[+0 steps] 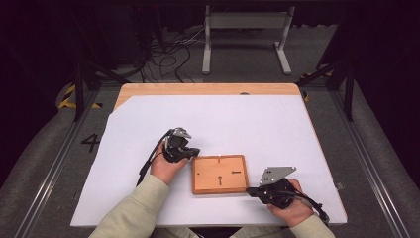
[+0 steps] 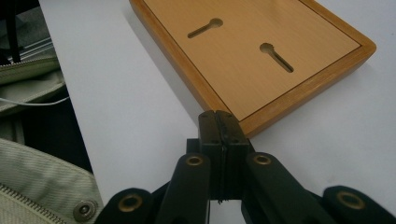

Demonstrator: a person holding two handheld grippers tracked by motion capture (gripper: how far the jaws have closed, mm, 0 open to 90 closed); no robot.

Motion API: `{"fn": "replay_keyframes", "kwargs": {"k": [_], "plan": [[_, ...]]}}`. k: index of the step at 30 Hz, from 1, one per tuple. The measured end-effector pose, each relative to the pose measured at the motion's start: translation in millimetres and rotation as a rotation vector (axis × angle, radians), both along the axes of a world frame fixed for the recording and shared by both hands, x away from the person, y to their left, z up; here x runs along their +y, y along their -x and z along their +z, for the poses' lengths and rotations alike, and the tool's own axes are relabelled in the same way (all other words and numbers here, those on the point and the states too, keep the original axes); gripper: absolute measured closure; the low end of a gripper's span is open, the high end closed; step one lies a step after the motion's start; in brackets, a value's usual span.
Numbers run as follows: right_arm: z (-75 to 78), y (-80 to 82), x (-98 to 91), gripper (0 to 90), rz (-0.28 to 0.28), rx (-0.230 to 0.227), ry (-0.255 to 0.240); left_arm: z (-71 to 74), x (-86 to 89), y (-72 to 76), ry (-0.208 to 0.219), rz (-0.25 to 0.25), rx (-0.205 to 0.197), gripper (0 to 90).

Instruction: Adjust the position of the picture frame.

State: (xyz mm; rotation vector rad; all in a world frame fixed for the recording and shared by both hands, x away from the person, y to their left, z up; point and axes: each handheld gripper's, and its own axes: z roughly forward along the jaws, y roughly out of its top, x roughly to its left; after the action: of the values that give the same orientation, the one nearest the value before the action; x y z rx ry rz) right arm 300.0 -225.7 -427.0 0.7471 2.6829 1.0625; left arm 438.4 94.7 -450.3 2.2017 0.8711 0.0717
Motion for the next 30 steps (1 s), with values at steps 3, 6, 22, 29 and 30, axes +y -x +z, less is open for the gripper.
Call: {"fn": "replay_keyframes", "kwargs": {"k": [3, 6, 22, 29, 30], "plan": [[0.1, 2.4, 2.0, 90.0, 0.009, 0.007, 0.002, 1.1, 2.2, 2.3, -0.009, -0.01, 0.014, 90.0], [-1.1, 4.6, 4.3, 90.0, 0.028, 0.016, 0.01, 2.9, 4.7, 10.5, -0.043, -0.046, 0.029, 90.0], [-13.5, 1.9, 11.6, 90.0, -0.007, 0.051, 0.098, 19.6, 53.0, 43.4, 0.01, 0.006, -0.072, 82.6], [-15.4, -22.0, 13.6, 90.0, -0.137, 0.03, 0.092, 21.6, 75.1, 51.8, 0.038, 0.058, -0.098, 83.0], [-16.6, -30.4, 11.7, 90.0, -0.164, 0.049, 0.071, 19.9, 78.1, 51.8, 0.034, 0.062, -0.094, 83.1]]}}
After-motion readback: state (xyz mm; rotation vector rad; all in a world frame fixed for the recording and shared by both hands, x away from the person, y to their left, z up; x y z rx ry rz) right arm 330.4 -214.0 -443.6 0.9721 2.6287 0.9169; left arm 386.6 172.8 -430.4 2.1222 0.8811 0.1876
